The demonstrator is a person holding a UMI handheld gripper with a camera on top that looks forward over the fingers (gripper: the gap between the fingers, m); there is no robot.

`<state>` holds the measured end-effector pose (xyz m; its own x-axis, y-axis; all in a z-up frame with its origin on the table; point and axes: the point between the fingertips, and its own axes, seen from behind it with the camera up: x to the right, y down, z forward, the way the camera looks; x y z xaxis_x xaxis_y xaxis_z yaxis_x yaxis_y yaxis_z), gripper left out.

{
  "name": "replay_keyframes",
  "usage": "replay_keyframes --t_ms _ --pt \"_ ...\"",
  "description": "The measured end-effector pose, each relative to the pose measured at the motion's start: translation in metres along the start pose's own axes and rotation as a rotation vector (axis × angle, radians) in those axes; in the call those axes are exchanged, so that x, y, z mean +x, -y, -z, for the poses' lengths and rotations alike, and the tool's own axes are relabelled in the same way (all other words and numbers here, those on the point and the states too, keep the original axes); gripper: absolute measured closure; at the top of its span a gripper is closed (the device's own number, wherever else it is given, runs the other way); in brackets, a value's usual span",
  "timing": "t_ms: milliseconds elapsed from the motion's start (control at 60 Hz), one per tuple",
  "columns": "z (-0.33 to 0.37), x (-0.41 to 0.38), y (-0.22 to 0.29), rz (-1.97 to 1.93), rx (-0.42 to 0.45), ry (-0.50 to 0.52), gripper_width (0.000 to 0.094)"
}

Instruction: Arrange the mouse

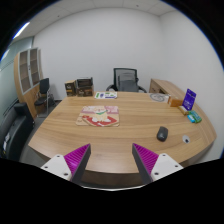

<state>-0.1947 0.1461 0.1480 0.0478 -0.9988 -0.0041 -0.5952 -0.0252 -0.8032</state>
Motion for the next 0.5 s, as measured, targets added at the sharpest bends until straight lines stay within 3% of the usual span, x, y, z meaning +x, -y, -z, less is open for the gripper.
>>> replay_keyframes --t_ms 500 --pt "-0.001 0.184 -0.046 -0.035 -0.053 -0.215 0.007"
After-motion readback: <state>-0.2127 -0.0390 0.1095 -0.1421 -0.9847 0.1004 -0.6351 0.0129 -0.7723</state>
